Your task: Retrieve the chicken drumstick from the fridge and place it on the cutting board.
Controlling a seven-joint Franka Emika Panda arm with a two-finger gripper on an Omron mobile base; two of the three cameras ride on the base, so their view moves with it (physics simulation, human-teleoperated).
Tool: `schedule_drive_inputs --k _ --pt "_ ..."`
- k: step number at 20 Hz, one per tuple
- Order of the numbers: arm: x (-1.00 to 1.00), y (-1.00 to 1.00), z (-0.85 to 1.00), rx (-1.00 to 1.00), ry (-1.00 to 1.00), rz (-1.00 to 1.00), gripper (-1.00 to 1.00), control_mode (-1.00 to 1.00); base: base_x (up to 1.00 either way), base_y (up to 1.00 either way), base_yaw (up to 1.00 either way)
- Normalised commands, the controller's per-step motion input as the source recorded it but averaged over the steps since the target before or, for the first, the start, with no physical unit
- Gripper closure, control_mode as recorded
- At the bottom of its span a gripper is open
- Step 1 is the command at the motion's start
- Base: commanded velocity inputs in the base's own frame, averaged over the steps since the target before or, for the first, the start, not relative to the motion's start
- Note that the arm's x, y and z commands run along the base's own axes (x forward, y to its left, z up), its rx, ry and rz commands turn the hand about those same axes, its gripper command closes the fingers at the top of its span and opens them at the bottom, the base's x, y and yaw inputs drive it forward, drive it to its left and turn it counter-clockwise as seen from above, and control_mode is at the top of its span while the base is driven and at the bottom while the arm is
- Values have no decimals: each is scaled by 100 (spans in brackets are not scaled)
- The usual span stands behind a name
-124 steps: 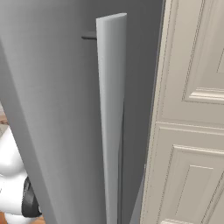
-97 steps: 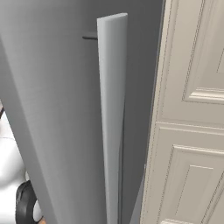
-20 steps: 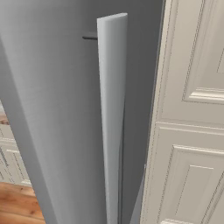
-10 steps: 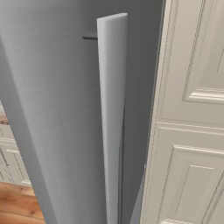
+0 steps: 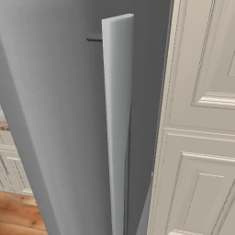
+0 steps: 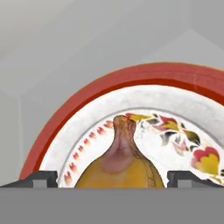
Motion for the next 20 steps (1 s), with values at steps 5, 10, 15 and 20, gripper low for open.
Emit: schedule_drive_inputs --k 5,10,15,20 --pt "0 0 -36 -2 3 0 100 -100 0 0 0" --pt "0 0 0 0 0 0 100 -100 0 0 0" --pt "-1 0 0 0 -8 0 100 -100 0 0 0" --pt "0 0 0 1 -20 0 100 -100 0 0 0"
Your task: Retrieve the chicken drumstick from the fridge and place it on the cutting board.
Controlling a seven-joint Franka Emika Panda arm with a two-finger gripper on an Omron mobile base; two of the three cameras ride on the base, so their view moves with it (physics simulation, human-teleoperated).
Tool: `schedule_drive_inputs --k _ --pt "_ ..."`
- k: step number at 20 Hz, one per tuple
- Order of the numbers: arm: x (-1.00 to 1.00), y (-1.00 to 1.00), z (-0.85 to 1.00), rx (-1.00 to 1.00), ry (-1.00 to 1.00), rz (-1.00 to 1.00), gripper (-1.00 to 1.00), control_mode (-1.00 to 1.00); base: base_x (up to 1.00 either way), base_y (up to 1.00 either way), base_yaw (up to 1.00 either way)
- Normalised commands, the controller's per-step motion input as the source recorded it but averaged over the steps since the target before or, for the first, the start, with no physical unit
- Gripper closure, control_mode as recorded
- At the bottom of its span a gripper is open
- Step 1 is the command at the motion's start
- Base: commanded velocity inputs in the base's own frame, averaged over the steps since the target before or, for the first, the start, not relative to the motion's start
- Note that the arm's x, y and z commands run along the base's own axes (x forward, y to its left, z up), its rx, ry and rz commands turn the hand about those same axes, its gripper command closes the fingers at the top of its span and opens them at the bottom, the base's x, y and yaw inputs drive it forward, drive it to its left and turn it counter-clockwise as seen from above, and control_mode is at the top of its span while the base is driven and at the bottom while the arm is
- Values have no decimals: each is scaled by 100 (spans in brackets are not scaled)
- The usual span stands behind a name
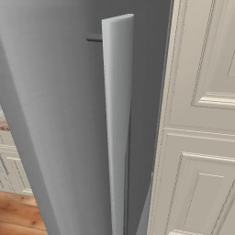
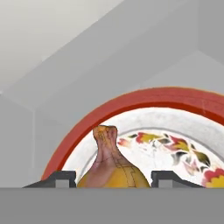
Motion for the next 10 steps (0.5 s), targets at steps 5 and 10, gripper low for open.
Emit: schedule_drive_inputs --k 5,10 --pt "0 0 -2 0 -2 0 100 -100 0 0 0" --pt "-8 0 -5 3 -31 0 100 -100 0 0 0"
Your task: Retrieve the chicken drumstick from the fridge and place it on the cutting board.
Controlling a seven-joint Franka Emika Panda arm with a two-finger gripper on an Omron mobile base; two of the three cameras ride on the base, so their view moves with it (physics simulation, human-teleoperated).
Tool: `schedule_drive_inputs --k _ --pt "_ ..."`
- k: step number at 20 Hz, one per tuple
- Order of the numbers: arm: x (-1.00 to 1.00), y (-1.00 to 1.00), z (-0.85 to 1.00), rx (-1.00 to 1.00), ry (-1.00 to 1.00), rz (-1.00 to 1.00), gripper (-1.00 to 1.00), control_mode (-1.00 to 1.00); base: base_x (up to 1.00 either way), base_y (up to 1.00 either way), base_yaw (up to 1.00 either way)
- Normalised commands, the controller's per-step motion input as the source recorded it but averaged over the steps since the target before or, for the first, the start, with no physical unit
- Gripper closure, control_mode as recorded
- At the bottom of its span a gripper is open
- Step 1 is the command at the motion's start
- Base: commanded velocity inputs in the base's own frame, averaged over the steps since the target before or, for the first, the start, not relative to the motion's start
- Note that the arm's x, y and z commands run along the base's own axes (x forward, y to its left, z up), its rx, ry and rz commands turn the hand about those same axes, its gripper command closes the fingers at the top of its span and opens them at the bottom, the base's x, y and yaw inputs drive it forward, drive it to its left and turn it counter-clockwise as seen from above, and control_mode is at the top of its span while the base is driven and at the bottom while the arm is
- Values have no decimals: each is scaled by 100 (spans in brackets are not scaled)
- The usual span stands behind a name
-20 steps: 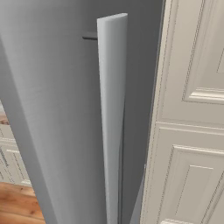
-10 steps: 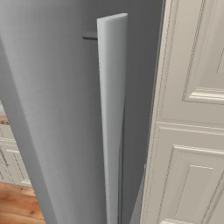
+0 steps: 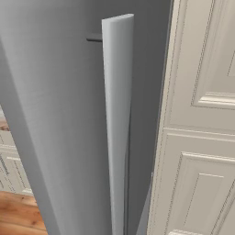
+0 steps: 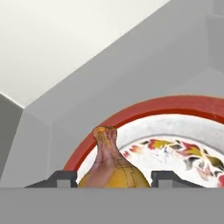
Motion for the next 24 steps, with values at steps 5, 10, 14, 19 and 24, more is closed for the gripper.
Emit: schedule_drive_inputs --k 5,10,14,19,24 --pt "-10 0 0 0 -19 0 100 -100 0 0 0" --pt "-22 0 11 0 -5 0 100 -100 0 0 0" --pt "-72 0 57 2 -14 0 100 -100 0 0 0" --pt "-92 0 78 2 -11 0 100 -100 0 0 0" --pt "-100 -6 94 2 -5 -2 100 -100 0 0 0"
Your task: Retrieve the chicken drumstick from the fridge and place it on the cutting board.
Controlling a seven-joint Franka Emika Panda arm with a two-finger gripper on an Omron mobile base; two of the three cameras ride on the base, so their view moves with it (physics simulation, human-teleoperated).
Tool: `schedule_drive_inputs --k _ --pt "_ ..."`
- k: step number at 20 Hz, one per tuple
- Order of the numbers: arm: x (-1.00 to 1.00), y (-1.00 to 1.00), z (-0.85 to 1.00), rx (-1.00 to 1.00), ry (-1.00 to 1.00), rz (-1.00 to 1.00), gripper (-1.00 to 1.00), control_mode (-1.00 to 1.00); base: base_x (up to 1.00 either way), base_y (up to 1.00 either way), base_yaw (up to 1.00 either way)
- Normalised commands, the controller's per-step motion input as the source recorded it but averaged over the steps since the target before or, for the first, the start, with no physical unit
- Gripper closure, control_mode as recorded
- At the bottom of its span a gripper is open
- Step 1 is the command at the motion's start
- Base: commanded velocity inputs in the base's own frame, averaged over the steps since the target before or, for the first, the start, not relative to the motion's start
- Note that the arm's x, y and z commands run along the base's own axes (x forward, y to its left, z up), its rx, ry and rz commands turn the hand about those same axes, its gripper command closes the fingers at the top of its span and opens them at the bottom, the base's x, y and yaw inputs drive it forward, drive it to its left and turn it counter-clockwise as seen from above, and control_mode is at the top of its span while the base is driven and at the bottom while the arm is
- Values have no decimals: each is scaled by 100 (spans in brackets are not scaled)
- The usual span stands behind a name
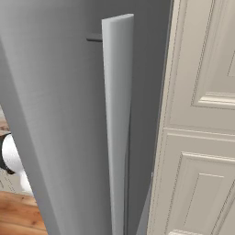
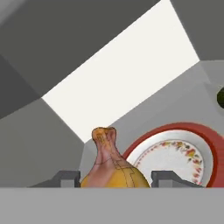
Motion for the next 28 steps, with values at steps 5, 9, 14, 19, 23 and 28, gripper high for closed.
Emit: schedule_drive_inputs --k 5,9,14,19,23,28 --pt "-100 -17 82 0 4 -7 100 -100 0 0 0" --pt "-100 -25 55 0 20 -9 100 -100 0 0 0" --pt "-100 -40 46 0 36 -9 100 -100 0 0 0" --pt "-100 -14 48 0 64 -12 100 -100 0 0 0" --pt "-100 -7 4 -1 41 -5 100 -100 0 0 0" --pt "-58 -4 -1 1 -3 1 100 -100 0 0 0"
